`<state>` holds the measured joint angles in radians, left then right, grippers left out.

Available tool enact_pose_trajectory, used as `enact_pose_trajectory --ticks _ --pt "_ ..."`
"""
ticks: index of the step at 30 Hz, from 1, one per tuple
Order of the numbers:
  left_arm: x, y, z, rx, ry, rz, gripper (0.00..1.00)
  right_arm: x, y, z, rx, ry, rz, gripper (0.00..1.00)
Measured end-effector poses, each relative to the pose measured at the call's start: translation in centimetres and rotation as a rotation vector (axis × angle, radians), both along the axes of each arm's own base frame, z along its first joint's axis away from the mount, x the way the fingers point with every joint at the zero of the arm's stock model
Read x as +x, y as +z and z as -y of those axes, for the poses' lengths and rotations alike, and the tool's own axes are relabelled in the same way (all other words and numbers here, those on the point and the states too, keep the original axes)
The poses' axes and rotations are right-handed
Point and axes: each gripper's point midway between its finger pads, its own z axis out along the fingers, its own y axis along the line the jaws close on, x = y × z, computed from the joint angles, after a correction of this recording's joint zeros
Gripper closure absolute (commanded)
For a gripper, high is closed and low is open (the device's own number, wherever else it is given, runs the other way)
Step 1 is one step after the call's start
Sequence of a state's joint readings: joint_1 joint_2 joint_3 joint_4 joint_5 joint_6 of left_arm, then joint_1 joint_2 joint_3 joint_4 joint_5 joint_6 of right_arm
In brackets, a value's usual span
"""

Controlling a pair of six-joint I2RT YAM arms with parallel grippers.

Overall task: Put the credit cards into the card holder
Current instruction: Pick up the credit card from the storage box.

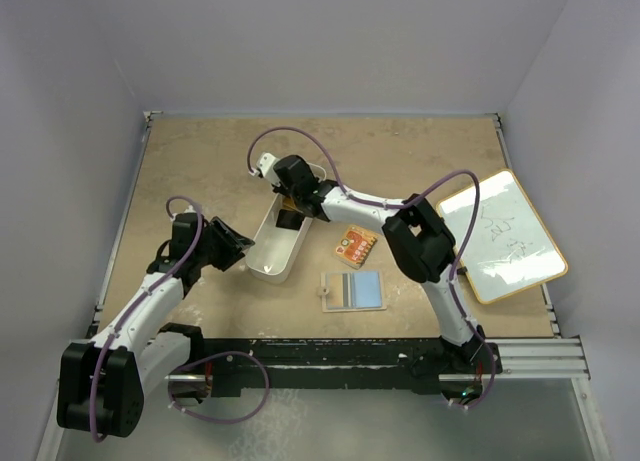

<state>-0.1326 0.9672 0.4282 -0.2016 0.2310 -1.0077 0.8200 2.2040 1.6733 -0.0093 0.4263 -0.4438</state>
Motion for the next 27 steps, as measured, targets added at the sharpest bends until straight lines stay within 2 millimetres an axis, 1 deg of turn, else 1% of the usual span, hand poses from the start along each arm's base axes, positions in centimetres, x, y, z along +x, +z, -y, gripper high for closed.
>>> enact_pose_trajectory --ticks 3,9,12,17,19,23,27 --pt "0.0 0.0 0.0 0.0 0.0 0.0 0.56 0.0 0.5 -0.1 0.009 0.003 0.003 0.78" --pt "0.0 0.0 0.0 0.001 0.0 0.0 0.56 0.0 1.1 -0.3 0.021 0.012 0.001 0.8" --pt "0.0 0.0 0.0 0.001 0.0 0.0 0.56 0.0 1.2 -0.4 0.025 0.016 -0.002 0.86" --pt "0.0 0.0 -0.1 0.002 0.002 0.002 0.56 -0.5 1.6 -0.6 0.037 0.038 -0.023 0.98" --pt "-0.1 0.0 -0.1 0.004 0.003 0.001 0.56 -0.8 2.0 -0.7 0.048 0.052 -0.035 1.0" --pt "-0.2 0.1 -0.3 0.014 0.009 0.002 0.56 -1.4 3.5 -1.0 0.088 0.069 -0.042 1.0" --pt "-0.5 0.3 -0.9 0.047 0.02 -0.003 0.56 -1.9 6.2 -0.9 0.143 0.072 -0.027 1.0"
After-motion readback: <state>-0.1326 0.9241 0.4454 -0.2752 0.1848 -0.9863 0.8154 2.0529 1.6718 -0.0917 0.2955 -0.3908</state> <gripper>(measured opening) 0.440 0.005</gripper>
